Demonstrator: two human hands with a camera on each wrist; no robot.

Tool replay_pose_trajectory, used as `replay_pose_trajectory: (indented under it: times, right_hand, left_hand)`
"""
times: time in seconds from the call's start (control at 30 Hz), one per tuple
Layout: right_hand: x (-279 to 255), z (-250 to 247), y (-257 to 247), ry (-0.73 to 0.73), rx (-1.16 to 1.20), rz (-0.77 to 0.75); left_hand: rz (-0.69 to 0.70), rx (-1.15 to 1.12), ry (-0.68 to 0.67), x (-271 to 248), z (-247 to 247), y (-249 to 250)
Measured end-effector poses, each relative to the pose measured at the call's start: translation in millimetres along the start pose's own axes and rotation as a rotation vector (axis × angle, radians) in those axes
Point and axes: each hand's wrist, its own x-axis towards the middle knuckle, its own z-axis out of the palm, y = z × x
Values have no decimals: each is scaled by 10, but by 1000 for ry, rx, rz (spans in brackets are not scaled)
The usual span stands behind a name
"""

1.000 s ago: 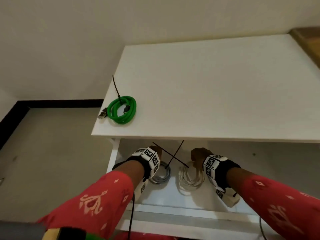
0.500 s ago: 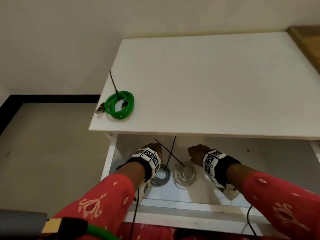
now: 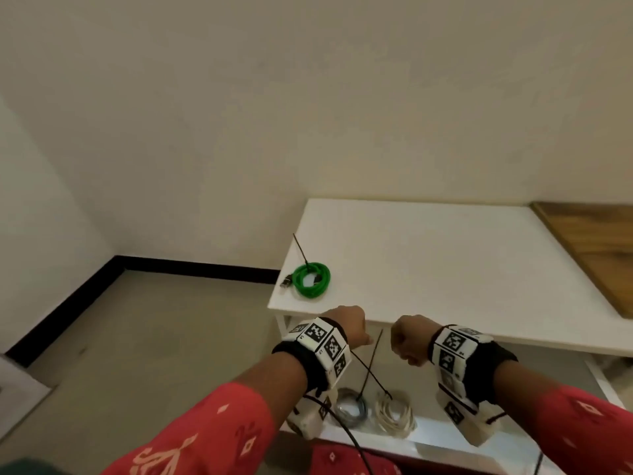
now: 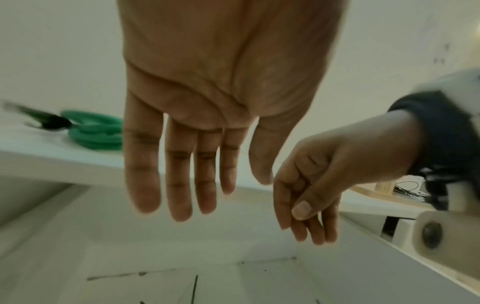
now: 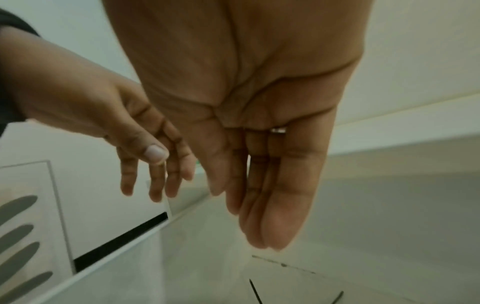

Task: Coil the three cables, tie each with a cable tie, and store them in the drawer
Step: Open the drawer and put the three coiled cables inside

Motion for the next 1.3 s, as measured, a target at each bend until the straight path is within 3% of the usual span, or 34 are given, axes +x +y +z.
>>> replay_pose_trajectory:
  times: [0.17, 0.37, 0.5, 0.77, 1.03, 1.17, 1.3]
  right_hand:
    - [103, -236, -389, 103, 230, -25]
    - [569, -560, -920, 271, 323, -37]
    - [888, -649, -1107, 312, 239, -11]
    - [1183, -375, -1242, 309, 213, 45]
    - [825, -354, -815, 315, 538, 67]
    - [576, -286, -421, 302, 706, 38]
    - [323, -190, 22, 261, 747, -14]
  left_hand:
    - [-66, -82, 208, -192, -292, -409]
    - [-205, -201, 396, -27, -500, -802]
    - [-268, -264, 429, 119, -439, -964]
    - [-258, -378, 484, 161, -358, -1005]
    - [-175, -471, 367, 76, -444, -749]
    - [-101, -498, 175, 25, -405, -532]
    - [12, -522, -124, 13, -315, -340]
